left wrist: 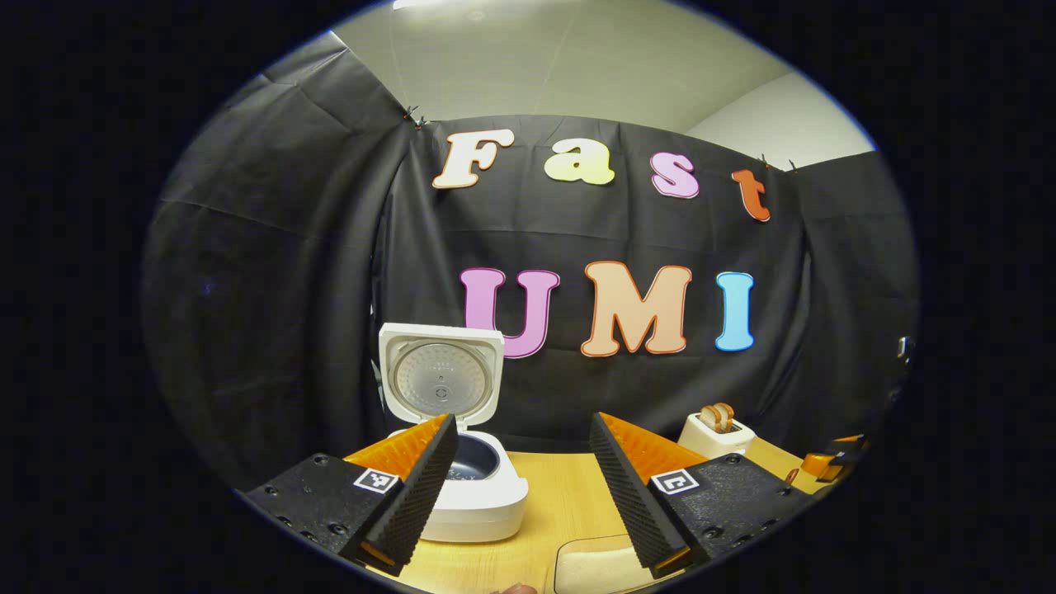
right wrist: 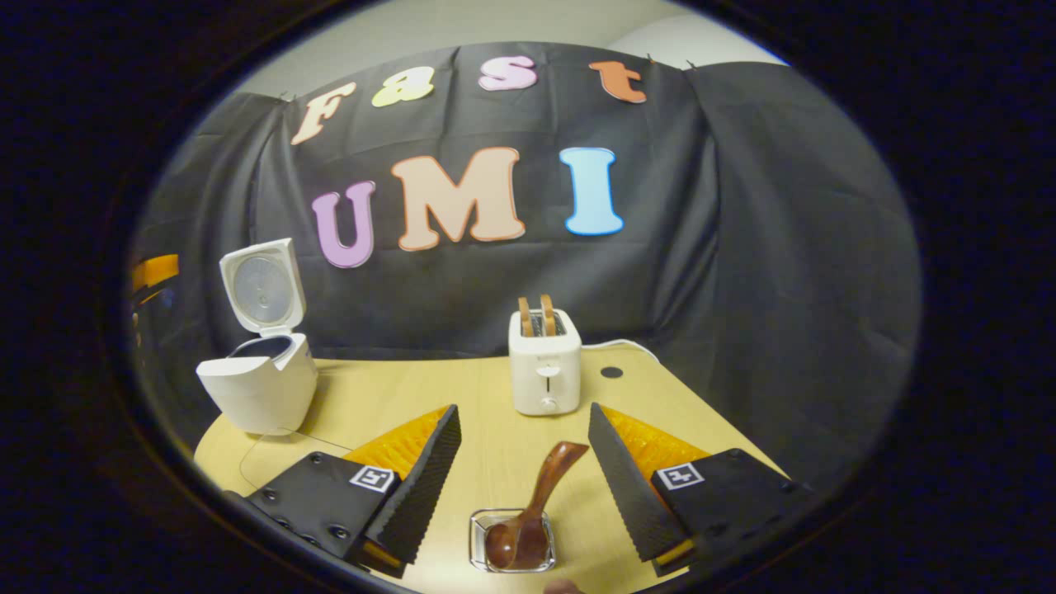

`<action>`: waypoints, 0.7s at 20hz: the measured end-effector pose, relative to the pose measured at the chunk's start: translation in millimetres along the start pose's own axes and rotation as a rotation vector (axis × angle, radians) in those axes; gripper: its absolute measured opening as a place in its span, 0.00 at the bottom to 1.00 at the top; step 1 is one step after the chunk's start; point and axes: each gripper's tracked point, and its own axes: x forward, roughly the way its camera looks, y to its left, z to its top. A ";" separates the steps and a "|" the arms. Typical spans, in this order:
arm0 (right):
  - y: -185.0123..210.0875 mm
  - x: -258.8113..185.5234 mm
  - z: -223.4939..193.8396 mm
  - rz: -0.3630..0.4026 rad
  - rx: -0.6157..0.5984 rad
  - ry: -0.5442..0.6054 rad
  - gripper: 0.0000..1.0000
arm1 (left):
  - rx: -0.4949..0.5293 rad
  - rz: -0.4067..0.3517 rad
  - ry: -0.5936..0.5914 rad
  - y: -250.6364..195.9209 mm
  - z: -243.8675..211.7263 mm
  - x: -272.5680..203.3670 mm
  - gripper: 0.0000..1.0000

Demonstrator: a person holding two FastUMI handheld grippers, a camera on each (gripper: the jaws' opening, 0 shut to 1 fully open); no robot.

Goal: Close the left gripper, press the button to open the rice cooker; take a wooden spoon from the chopstick holder with the right hand, scoop a spoonful of rice and pour it into the rice cooker, then put the wooden spoon back into the chopstick holder.

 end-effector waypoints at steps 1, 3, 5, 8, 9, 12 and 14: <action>7.9 -2.3 8.8 0.015 -0.003 -0.018 0.99 | 0.004 0.009 0.000 4.5 1.6 3.5 0.95; 28.1 -5.9 21.3 0.043 0.009 -0.033 0.98 | 0.012 0.026 -0.011 15.0 8.2 11.6 0.95; 53.5 -13.0 27.7 0.089 0.029 -0.035 0.98 | 0.025 0.035 -0.026 24.3 15.0 21.5 0.94; 87.8 -19.9 30.2 0.155 0.031 -0.034 0.97 | 0.042 0.063 -0.043 44.4 25.2 37.9 0.94; 97.4 -22.0 31.6 0.171 0.025 -0.034 0.97 | 0.038 0.070 -0.049 49.6 29.8 43.2 0.92; 119.2 -30.3 29.0 0.205 0.009 -0.029 0.99 | 0.037 0.093 -0.054 67.8 41.9 64.4 0.92; 132.3 -35.6 28.4 0.222 0.009 -0.024 0.99 | 0.056 0.109 -0.060 80.7 52.4 80.6 0.92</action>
